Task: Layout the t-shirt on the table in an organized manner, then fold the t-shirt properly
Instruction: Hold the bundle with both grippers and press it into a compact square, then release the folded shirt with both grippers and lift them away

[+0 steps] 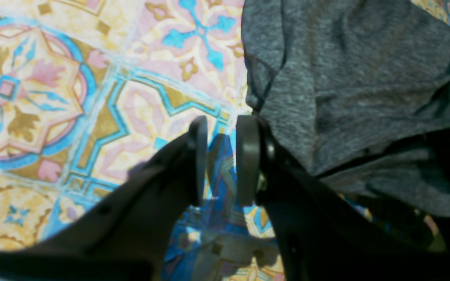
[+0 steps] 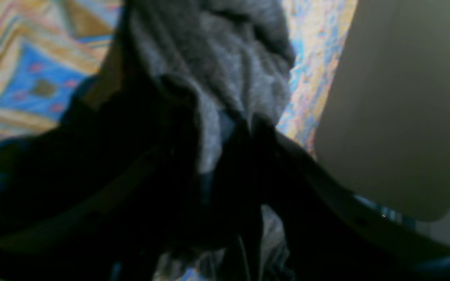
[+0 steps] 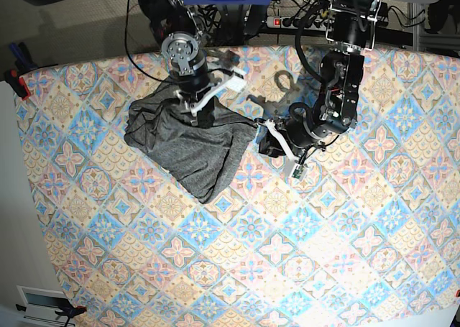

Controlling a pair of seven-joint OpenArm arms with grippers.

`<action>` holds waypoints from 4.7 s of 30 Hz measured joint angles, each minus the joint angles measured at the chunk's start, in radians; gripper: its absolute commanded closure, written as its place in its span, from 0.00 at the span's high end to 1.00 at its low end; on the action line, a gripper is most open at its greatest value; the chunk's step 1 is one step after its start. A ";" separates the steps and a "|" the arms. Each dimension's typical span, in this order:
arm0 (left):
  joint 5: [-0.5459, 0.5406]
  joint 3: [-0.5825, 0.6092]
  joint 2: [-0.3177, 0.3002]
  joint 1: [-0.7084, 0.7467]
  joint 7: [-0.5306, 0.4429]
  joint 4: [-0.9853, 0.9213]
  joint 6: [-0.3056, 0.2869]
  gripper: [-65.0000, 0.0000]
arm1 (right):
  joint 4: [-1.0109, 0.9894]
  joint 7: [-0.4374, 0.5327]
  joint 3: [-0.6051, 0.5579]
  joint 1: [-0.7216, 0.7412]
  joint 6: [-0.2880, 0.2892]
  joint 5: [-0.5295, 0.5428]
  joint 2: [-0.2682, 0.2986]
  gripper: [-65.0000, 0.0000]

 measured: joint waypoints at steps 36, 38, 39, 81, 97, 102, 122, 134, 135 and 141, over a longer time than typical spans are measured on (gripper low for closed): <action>0.003 0.001 0.022 0.003 0.006 -0.001 0.000 0.20 | 0.141 0.005 0.143 -0.049 0.311 0.174 0.003 0.54; 0.000 0.005 0.022 0.002 0.006 -0.008 -0.003 0.20 | 0.145 0.004 0.150 -0.034 0.315 0.174 0.003 0.54; -0.001 0.005 0.022 0.001 0.002 -0.016 -0.003 0.20 | 0.148 0.009 0.154 -0.024 0.314 0.174 0.003 0.54; 0.000 0.004 0.030 -0.001 0.008 -0.032 0.000 0.20 | 0.068 -0.010 0.550 0.109 0.322 0.007 -0.026 0.54; -0.004 0.004 0.030 -0.003 0.007 -0.032 0.000 0.20 | 0.118 -0.033 0.468 0.254 0.126 0.238 -0.024 0.54; 0.000 0.004 0.027 0.000 0.008 -0.032 0.000 0.20 | 0.131 -0.048 0.460 0.239 0.063 0.430 -0.025 0.54; 0.000 0.032 0.007 0.003 0.014 0.268 -0.002 0.20 | -0.069 -0.041 0.514 0.180 0.044 1.130 -0.020 0.54; 0.031 0.030 -0.015 0.001 0.077 0.344 -0.002 0.20 | -0.076 0.009 0.649 0.136 0.042 1.147 -0.019 0.54; 0.060 0.028 -0.018 0.003 0.075 0.358 0.000 0.20 | -0.032 0.005 0.655 0.125 0.043 1.143 -0.019 0.54; 0.182 0.026 -0.018 0.003 0.072 0.383 -0.003 0.20 | 0.124 0.030 0.658 0.107 0.040 1.154 -0.019 0.54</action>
